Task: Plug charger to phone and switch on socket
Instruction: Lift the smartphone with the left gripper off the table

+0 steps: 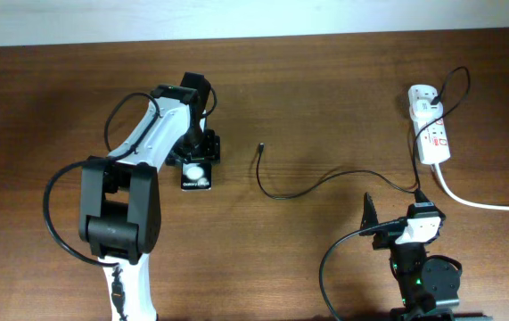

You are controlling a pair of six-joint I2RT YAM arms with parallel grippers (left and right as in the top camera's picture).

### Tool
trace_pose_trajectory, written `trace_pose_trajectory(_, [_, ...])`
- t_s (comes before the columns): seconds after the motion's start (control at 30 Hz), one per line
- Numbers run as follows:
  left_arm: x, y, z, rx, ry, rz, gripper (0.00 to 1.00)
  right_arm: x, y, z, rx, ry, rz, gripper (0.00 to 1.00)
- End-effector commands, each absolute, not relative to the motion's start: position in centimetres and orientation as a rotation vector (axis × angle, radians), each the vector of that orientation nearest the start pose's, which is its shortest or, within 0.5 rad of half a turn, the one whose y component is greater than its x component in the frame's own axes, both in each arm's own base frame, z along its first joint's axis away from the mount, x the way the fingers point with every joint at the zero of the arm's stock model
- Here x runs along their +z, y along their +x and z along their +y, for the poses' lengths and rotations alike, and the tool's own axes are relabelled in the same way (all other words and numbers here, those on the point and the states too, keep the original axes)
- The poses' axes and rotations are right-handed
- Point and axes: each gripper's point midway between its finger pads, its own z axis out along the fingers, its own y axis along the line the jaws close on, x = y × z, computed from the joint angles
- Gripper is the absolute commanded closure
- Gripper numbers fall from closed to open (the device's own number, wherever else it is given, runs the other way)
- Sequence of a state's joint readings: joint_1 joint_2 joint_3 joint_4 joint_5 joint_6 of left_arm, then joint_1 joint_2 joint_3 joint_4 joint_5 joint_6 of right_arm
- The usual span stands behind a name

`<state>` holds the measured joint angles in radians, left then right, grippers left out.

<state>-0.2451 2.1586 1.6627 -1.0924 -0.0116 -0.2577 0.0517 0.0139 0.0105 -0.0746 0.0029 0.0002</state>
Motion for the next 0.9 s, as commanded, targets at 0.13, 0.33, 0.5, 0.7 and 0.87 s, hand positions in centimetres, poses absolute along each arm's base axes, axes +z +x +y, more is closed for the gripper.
trace_pose_trajectory(0.13, [2.7, 40.2, -9.8, 0.032, -0.008, 3.132, 0.22, 15.6, 24.6, 1.4, 0.044, -0.048, 1.648, 0.01])
trace_pose_trajectory(0.33, [1.3, 39.7, -9.8, 0.037, -0.006, 3.173, 0.19, 15.6, 24.6, 1.4, 0.044, -0.047, 1.648, 0.01])
trace_pose_trajectory(0.5, [0.2, 39.6, -9.8, 0.045, -0.006, 3.191, 0.20, 15.6, 24.6, 1.4, 0.044, -0.047, 1.648, 0.01])
trace_pose_trajectory(0.7, [0.1, 39.9, -9.9, 0.039, -0.018, 3.180, 0.18, 15.6, 24.6, 1.4, 0.044, -0.048, 1.648, 0.01])
trace_pose_trajectory(0.87, [0.0, 40.1, -10.0, 0.032, -0.086, 3.170, 0.14, 15.6, 24.6, 1.4, 0.044, -0.048, 1.648, 0.01])
